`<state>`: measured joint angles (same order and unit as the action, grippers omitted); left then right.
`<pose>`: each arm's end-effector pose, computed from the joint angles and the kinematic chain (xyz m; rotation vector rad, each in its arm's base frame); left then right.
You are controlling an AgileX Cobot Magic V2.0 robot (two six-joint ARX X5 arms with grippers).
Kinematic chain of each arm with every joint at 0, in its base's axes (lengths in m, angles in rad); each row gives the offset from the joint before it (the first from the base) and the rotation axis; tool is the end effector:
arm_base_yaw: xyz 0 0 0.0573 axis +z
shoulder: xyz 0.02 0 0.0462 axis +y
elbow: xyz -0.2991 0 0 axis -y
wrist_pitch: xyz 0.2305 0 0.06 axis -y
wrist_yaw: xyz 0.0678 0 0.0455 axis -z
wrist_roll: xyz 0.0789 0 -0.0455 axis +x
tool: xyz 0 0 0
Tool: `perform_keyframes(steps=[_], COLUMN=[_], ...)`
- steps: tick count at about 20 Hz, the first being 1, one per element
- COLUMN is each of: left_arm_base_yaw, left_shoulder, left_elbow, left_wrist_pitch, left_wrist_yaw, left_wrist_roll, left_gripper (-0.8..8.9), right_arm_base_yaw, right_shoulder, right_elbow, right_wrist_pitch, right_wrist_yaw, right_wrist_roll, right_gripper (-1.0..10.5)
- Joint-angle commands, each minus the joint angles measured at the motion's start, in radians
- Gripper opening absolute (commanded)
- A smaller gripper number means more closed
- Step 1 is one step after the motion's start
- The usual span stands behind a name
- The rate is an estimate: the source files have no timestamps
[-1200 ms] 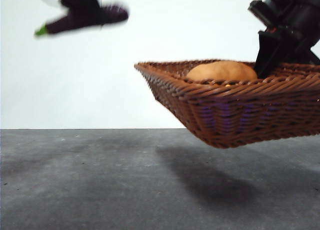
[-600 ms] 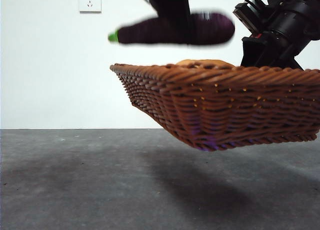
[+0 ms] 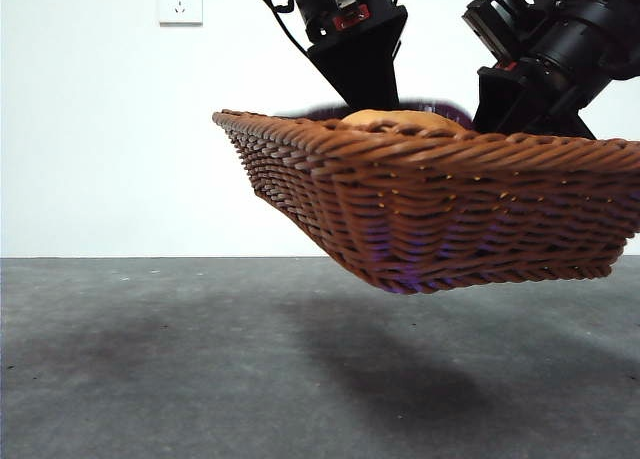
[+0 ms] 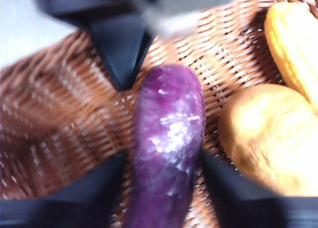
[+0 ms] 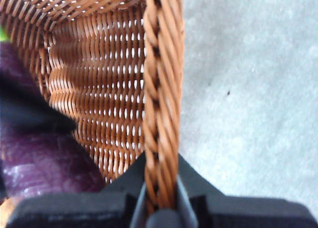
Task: Help me put the vegetables on the table into the basket
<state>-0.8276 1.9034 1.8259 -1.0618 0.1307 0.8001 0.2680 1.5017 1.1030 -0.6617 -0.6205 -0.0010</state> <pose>0.2720 -0.3112 0.2955 1.0607 0.7269 -1.2780 0.2767 0.1236 0.2525 0.1908 1.0759 0.8020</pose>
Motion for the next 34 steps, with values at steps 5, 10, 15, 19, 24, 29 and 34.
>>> perform_keyframes(steps=[5, 10, 15, 19, 24, 29, 34], left_arm_base_yaw=[0.029, 0.095, 0.196, 0.205, 0.205, 0.205, 0.205], left_shoulder=[-0.013, -0.225, -0.521, -0.665, -0.778, -0.787, -0.782], left_elbow=[-0.005, -0.005, -0.005, -0.005, -0.005, -0.005, -0.005], left_wrist_pitch=[-0.034, -0.037, -0.072, -0.136, -0.182, -0.210, -0.223], left_wrist_yaw=[-0.001, 0.000, 0.000, -0.001, -0.108, -0.180, -0.180], left_wrist_roll=[-0.127, -0.272, -0.536, -0.640, -0.640, -0.631, -0.631], left_gripper=[4.09, 4.08, -0.08, -0.08, -0.08, -0.08, -0.08], right_arm_base_yaw=[-0.001, -0.019, -0.065, -0.115, -0.251, -0.309, -0.309], right_shoulder=[0.005, 0.005, 0.005, -0.002, -0.001, 0.026, 0.158], right_elbow=[0.005, 0.005, 0.005, 0.018, 0.081, 0.084, 0.084], right_wrist_pitch=[0.010, 0.032, 0.037, 0.042, 0.033, 0.042, 0.093], right_wrist_yaw=[-0.010, 0.040, 0.022, 0.004, 0.022, 0.123, 0.138], right_wrist_roll=[0.002, 0.053, 0.061, 0.079, 0.105, 0.070, 0.065], right_gripper=[-0.2, -0.2, -0.2, -0.2, -0.2, -0.2, -0.2])
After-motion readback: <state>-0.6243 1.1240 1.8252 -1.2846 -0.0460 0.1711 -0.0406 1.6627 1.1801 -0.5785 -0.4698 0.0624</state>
